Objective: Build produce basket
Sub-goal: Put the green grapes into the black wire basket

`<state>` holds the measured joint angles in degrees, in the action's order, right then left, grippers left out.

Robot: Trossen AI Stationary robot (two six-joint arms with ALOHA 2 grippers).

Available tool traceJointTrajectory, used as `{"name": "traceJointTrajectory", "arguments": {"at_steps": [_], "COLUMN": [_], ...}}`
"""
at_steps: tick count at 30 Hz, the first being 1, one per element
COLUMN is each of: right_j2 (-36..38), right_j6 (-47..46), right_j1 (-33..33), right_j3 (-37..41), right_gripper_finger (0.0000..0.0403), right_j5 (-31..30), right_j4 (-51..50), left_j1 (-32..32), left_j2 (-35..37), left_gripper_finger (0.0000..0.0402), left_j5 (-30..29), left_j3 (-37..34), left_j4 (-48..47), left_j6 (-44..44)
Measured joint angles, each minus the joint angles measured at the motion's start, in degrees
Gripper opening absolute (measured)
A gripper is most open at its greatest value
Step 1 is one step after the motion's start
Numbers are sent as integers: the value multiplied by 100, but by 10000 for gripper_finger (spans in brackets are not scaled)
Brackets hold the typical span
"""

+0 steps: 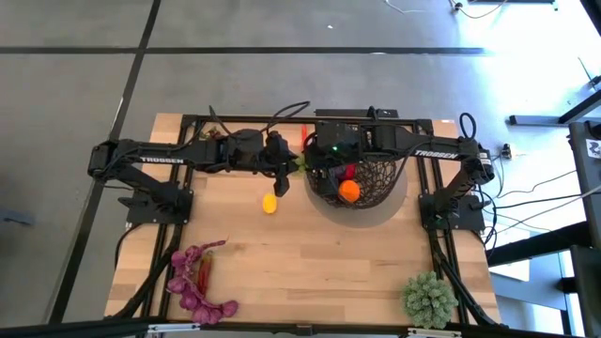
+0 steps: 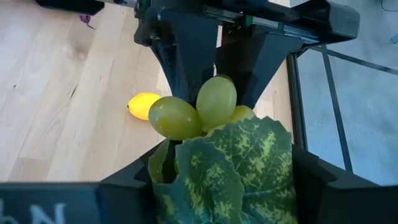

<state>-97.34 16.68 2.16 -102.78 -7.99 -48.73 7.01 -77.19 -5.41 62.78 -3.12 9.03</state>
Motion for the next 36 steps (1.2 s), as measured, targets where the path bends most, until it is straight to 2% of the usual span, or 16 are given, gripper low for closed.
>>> {"name": "traceJointTrajectory", "arguments": {"at_steps": [4,8,22,27,36], "right_j2": [0,2,2,2,2], "right_j6": [4,8,19,-30,-150], "right_j1": [3,2,-3,-2,-1], "right_j3": [-2,-2,-2,-2,-2], "right_gripper_finger": [209,209,209,209,209], "right_j5": [-22,-16,31,28,24], "right_j4": [9,11,83,57,46], "left_j1": [-2,-2,2,-2,-143], "left_j2": [0,0,0,11,240], "left_gripper_finger": [58,67,135,136,135], "left_j5": [-252,-263,-127,-108,210], "left_j3": [0,0,0,0,0], "left_j4": [-1,-1,3,-34,-884], "left_j6": [361,390,604,560,545]}}
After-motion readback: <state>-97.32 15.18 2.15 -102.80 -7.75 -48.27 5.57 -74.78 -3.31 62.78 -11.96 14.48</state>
